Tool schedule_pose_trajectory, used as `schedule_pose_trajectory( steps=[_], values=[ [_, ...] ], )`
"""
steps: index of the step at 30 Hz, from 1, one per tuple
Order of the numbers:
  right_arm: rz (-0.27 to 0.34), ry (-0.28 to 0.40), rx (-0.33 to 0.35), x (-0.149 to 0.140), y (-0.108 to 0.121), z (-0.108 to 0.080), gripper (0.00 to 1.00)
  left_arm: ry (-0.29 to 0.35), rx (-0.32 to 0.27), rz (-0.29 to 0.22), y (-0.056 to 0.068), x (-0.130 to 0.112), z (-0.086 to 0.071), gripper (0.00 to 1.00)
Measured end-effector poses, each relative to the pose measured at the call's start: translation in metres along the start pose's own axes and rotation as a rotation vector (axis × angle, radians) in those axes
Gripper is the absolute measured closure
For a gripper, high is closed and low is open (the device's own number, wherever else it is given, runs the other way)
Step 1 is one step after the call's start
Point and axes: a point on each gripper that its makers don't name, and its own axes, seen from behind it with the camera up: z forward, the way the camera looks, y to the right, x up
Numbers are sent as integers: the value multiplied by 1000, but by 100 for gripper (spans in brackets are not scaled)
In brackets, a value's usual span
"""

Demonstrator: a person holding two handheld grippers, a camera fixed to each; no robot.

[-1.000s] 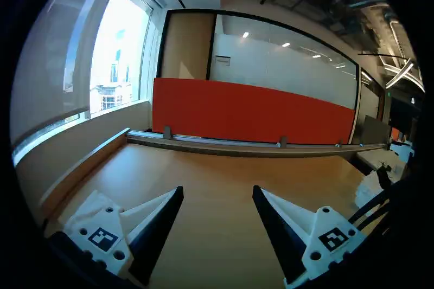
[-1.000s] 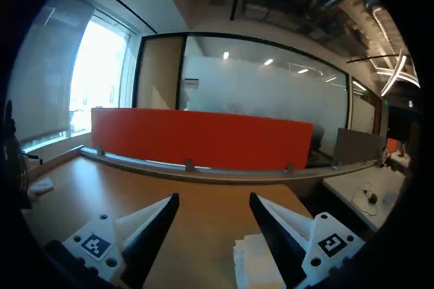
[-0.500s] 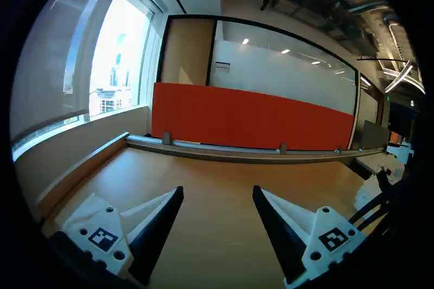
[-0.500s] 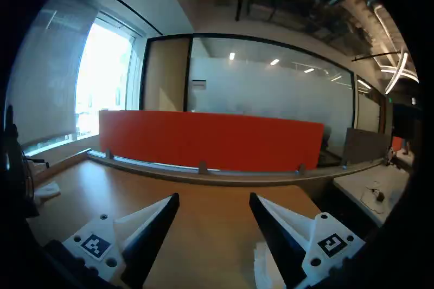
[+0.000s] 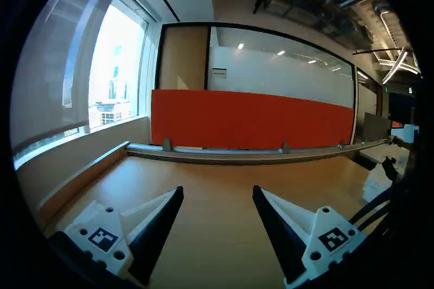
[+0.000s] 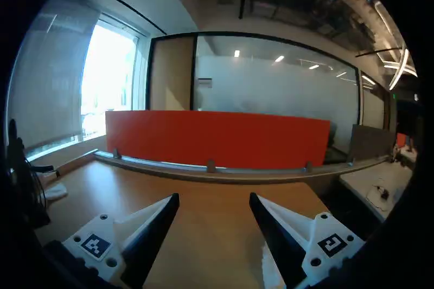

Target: Fold towel

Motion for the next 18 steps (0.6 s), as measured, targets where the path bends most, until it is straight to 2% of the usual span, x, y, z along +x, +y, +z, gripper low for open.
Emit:
schedule_pose_trajectory(
  steps=[11, 18],
  values=[
    [53, 30, -30, -1, 10, 2, 0, 36, 24, 25, -9, -26, 0, 6],
    [52, 54, -28, -8, 9, 3, 0, 61, 28, 19, -13, -47, 5, 6]
  ],
)
